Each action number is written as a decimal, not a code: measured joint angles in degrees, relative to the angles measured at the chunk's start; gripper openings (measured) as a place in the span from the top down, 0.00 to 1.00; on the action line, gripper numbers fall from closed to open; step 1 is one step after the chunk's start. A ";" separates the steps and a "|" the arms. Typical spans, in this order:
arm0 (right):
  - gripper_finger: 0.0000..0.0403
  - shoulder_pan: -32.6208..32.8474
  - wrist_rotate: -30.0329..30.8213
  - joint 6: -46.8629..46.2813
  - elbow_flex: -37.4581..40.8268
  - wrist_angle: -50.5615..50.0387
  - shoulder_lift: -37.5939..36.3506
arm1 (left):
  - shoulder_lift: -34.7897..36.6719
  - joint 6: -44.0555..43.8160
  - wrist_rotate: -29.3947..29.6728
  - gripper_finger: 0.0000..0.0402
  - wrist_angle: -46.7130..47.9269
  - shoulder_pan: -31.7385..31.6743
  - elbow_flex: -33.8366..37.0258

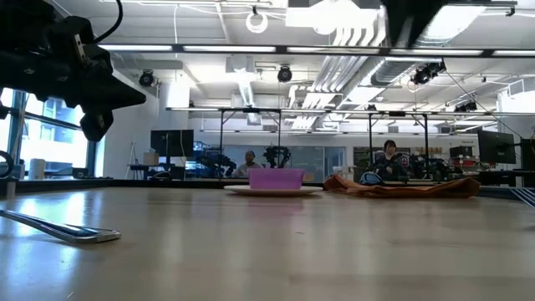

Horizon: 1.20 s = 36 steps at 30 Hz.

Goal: Set table place
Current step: Put the pink fork to the left of the white plate

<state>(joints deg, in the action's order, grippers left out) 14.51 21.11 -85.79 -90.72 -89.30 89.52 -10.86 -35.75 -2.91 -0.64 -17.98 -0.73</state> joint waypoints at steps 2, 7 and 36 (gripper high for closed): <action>0.70 4.37 -4.43 -6.75 5.28 1.25 -1.08 | -0.22 -0.01 0.46 1.00 0.08 0.00 0.00; 0.70 12.77 -13.27 -16.73 14.94 7.83 -1.12 | -1.25 -0.02 1.50 1.00 0.24 0.01 0.00; 0.70 29.18 -17.68 -40.14 38.50 46.30 -0.16 | -2.53 -2.38 3.62 1.00 0.28 0.01 0.00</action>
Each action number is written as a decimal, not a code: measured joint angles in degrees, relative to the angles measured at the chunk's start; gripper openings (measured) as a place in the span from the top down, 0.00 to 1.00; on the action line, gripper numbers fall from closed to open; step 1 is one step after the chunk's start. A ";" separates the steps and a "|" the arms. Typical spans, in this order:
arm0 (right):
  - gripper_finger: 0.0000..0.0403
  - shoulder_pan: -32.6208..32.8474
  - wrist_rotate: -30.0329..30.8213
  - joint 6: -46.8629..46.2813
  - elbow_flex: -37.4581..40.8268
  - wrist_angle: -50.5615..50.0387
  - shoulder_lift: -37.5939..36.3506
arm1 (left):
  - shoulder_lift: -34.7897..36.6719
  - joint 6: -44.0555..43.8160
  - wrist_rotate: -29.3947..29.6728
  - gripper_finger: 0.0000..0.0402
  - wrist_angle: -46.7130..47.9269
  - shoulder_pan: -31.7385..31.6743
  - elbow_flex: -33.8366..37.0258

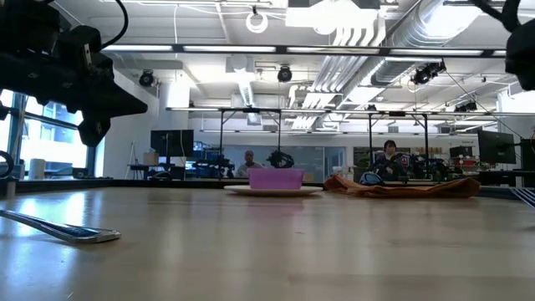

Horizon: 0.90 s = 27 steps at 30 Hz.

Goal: Set table place
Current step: Put the pink fork to the left of the white plate

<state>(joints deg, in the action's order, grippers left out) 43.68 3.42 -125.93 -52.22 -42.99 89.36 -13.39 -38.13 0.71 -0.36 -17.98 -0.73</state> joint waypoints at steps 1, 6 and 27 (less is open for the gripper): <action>0.70 -0.03 0.00 -0.02 0.66 1.18 0.04 | 0.00 0.00 0.00 1.00 -0.02 0.00 0.00; 0.70 -1.05 -0.02 1.61 2.27 6.27 2.46 | 0.00 0.00 0.08 1.00 -0.04 0.00 0.00; 0.98 -6.58 4.61 6.63 -1.01 0.28 7.48 | 0.00 -0.70 -0.02 1.00 -0.07 0.00 0.00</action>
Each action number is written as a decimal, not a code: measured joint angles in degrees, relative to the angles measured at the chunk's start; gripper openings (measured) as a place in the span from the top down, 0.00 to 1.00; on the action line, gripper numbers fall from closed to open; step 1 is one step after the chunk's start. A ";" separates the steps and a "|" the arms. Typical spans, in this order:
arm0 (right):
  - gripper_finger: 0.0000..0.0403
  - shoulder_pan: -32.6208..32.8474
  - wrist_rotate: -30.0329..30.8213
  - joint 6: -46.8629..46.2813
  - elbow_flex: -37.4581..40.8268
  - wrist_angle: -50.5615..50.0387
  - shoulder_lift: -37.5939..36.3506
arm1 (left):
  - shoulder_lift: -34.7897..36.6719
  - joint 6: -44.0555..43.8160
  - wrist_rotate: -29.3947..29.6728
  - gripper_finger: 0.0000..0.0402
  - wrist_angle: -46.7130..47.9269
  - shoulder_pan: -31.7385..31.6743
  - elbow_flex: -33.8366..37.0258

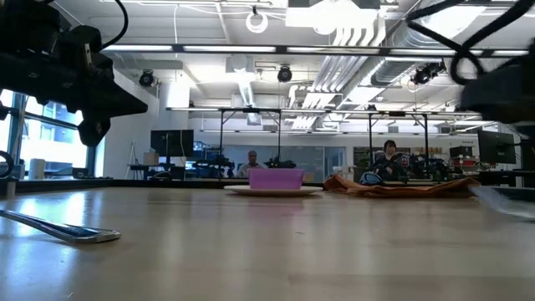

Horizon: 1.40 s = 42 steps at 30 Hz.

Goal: Set table place
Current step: Put the pink fork to the left of the white plate

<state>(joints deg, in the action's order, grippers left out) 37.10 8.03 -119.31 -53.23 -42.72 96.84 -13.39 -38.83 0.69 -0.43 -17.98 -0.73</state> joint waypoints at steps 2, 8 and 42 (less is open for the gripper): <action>0.98 -0.69 5.06 -0.49 -0.92 -2.40 -1.49 | 0.00 -0.09 -0.04 1.00 0.00 0.00 0.00; 0.99 -4.13 20.42 1.44 -4.50 -7.30 -8.04 | 0.00 -1.70 -0.24 1.00 -0.48 -0.02 0.00; 1.00 -37.47 23.70 70.62 -17.97 11.10 -13.42 | -66.55 5.66 -12.92 0.48 -19.03 -1.73 -47.75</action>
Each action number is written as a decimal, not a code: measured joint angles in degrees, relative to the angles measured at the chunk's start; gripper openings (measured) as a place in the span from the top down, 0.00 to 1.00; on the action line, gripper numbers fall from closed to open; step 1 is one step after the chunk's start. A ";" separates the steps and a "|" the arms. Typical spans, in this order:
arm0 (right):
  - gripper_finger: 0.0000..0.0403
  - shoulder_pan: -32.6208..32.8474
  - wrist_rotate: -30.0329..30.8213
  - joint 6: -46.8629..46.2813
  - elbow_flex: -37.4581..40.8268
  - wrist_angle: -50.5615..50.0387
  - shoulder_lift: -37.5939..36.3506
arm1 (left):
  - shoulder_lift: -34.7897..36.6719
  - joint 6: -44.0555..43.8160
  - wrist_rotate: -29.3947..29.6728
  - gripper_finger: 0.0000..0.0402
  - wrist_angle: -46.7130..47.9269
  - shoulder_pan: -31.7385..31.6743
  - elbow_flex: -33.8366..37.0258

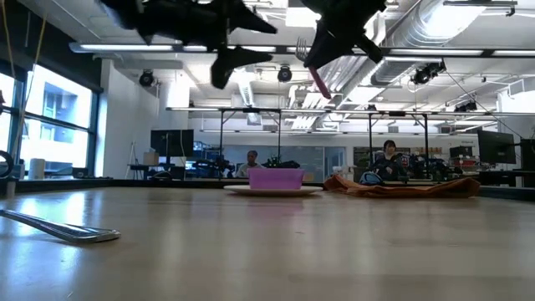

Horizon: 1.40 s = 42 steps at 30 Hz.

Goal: Set table place
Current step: Put the pink fork to the left of the white plate

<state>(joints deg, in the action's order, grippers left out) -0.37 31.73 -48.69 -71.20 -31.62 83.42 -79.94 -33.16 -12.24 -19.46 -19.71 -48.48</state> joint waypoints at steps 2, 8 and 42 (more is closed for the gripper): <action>1.00 1.00 -0.21 -1.29 0.00 -1.79 0.06 | -1.70 0.48 -0.71 0.49 0.01 -1.23 -2.51; 1.00 2.85 2.36 -3.91 0.00 -4.55 0.06 | -2.39 1.24 -3.32 0.52 -0.54 -4.70 -4.48; 1.00 1.78 1.05 -2.76 -0.02 6.79 5.90 | -7.21 5.80 9.06 0.48 -3.18 -3.53 -4.38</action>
<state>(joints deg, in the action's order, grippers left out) 1.41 32.77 -51.45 -71.22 -24.83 89.32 -87.15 -27.36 -3.17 -22.64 -23.24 -52.86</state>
